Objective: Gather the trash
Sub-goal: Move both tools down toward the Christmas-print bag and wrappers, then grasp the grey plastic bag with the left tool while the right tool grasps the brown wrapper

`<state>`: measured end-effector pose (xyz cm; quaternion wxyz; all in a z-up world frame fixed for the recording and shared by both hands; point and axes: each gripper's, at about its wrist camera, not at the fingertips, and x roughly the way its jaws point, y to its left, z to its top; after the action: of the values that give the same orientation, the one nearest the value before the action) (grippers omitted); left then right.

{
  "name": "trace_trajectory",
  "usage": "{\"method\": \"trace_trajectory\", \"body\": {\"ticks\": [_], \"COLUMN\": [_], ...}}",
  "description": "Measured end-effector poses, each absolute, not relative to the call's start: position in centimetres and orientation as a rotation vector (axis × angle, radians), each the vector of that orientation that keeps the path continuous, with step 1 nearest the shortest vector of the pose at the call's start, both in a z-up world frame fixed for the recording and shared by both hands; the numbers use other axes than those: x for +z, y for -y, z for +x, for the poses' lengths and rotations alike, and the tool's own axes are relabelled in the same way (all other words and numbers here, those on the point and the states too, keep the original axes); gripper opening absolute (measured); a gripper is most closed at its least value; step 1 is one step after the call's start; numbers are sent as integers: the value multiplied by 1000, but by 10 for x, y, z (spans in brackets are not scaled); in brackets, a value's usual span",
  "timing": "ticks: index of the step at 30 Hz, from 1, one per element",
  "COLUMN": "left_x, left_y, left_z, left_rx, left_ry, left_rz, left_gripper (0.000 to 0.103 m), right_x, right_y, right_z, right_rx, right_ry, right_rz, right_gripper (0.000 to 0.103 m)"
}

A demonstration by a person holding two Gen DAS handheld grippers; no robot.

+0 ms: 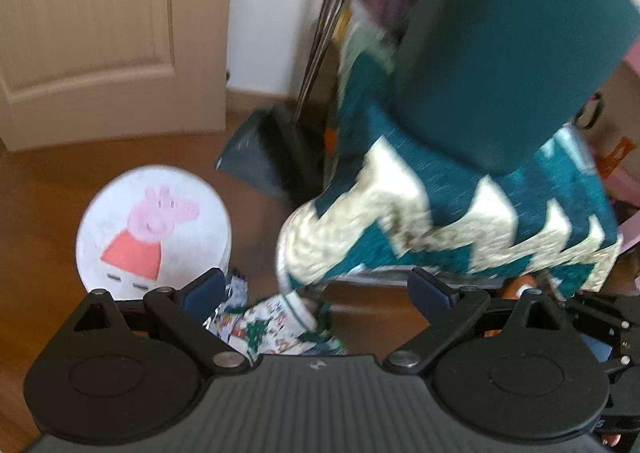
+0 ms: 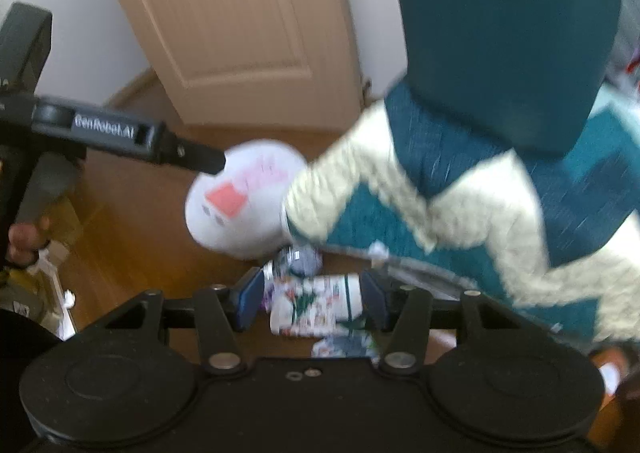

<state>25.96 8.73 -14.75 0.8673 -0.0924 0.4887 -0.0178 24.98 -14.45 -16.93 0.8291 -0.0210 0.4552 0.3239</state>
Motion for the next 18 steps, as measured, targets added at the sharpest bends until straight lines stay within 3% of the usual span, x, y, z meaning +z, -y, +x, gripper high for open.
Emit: {"method": "trace_trajectory", "body": {"ticks": [18], "left_x": [-375], "left_y": [-87], "left_z": [298], "left_rx": [-174], "left_ry": [-1337], "left_rz": [35], "left_gripper": [98], "right_x": [-391], "right_y": [103], "right_z": [278], "right_rx": [719], "right_ry": [-1346], "right_rz": [-250], "right_gripper": [53]}}
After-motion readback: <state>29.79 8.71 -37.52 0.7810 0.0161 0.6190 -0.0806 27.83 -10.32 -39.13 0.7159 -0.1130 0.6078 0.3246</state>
